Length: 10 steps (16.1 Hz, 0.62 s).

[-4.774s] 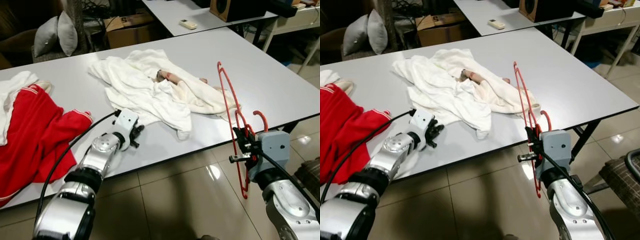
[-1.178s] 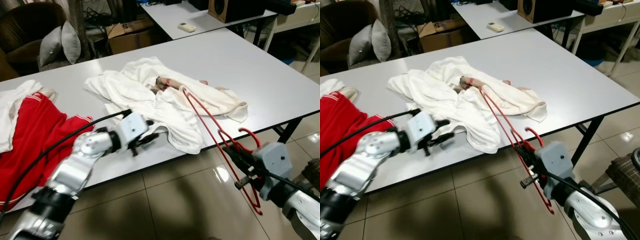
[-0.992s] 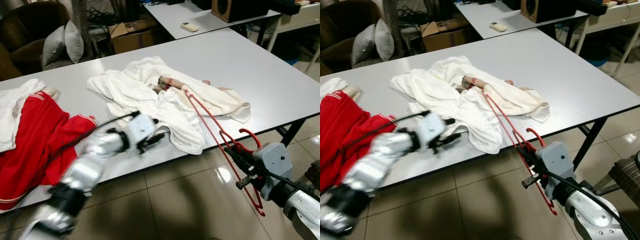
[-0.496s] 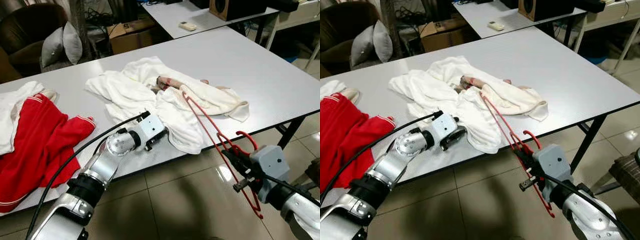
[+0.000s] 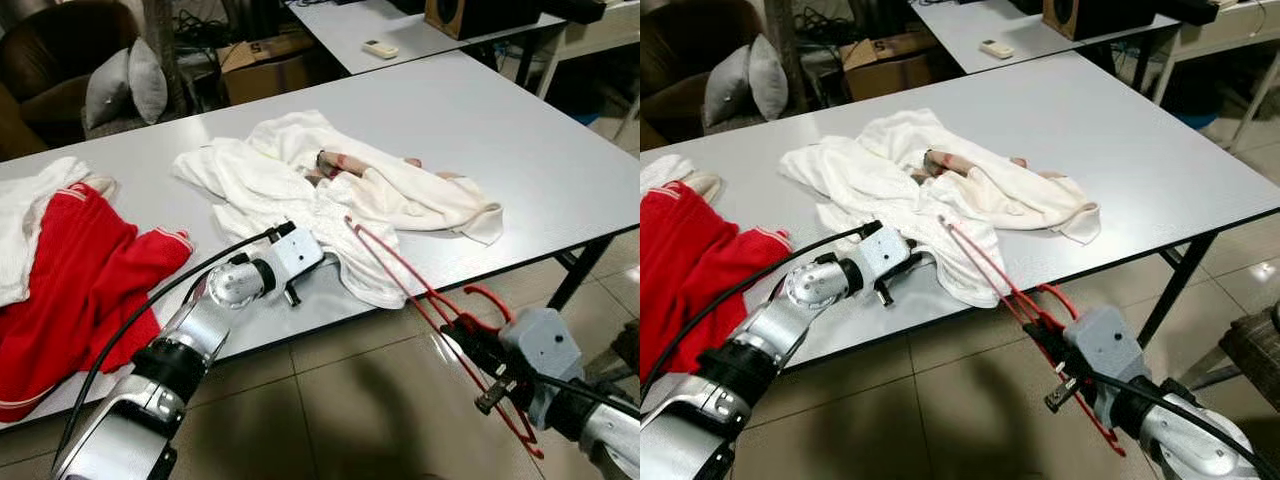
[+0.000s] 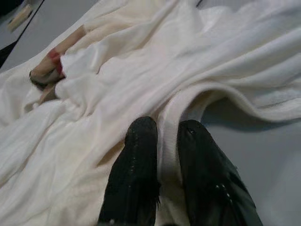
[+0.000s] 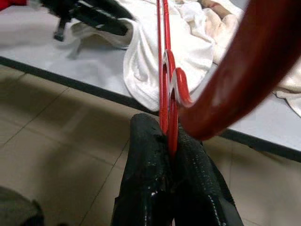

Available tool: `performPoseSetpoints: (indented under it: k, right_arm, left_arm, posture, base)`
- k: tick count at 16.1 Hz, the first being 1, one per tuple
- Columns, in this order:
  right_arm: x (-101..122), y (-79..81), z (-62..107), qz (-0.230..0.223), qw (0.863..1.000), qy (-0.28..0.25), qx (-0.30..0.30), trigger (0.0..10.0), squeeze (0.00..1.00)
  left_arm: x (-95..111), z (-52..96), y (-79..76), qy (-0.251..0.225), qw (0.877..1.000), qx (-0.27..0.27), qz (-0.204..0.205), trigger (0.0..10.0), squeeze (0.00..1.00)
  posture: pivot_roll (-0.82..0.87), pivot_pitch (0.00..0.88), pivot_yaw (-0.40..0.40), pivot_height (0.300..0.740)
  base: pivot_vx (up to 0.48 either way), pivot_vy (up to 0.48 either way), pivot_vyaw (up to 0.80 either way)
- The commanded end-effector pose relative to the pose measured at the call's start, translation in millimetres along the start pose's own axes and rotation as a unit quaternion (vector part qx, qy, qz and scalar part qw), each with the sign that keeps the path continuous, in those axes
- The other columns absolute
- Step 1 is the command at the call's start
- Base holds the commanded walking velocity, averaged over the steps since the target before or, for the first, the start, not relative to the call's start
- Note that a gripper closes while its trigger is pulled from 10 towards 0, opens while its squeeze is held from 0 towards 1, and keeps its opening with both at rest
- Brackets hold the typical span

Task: Hang hanger

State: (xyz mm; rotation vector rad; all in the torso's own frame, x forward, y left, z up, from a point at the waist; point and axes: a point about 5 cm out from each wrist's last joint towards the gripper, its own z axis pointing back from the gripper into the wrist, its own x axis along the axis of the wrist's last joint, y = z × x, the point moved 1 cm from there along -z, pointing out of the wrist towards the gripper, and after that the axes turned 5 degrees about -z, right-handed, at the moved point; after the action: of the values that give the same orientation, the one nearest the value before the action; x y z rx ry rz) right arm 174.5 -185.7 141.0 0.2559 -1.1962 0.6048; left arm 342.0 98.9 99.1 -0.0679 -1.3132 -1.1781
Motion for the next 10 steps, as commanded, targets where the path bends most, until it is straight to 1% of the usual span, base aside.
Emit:
performPoseSetpoints:
  k: [1,4,5,7,8,10]
  right_arm:
    - [6.5,4.3,3.7,0.003,1.000,-0.007,0.022,10.0,0.00]
    - [4.6,4.5,10.8,0.012,0.999,0.008,0.035,10.0,0.00]
    - [5.0,6.2,14.4,0.012,0.999,0.014,0.048,10.0,0.00]
    - [3.8,10.9,17.2,0.008,0.996,0.034,0.082,10.0,0.00]
    - [2.8,11.6,17.4,0.007,0.995,0.038,0.090,10.0,0.00]
    - [-0.3,13.6,18.7,0.000,0.993,0.050,0.109,10.0,0.00]
  left_arm:
    - [-0.6,0.1,4.3,0.003,1.000,-0.001,-0.004,0.0,0.00]
    - [-0.4,-2.6,2.7,0.000,1.000,-0.001,0.006,0.0,0.00]
    - [-1.8,-3.0,4.6,0.002,1.000,0.007,0.018,0.0,0.00]
    - [-5.7,0.3,19.5,0.006,0.997,0.044,0.058,0.0,0.00]
    - [-6.7,1.9,24.0,0.005,0.996,0.055,0.071,0.0,0.00]
    - [-4.9,6.1,35.9,-0.012,0.991,0.080,0.105,0.0,0.00]
  posture:
    - [-0.10,0.026,0.151,0.740]
    - [-0.10,0.019,0.150,0.740]
    - [-0.11,0.023,0.139,0.740]
    - [-0.11,0.026,0.126,0.740]
    - [-0.11,0.026,0.124,0.740]
    - [-0.10,0.026,0.109,0.740]
  base:
    - [0.000,0.000,0.00]
    - [0.000,0.000,0.00]
    - [0.000,0.000,0.00]
    - [0.000,0.000,0.00]
    - [0.000,0.000,0.00]
    - [0.000,0.000,0.00]
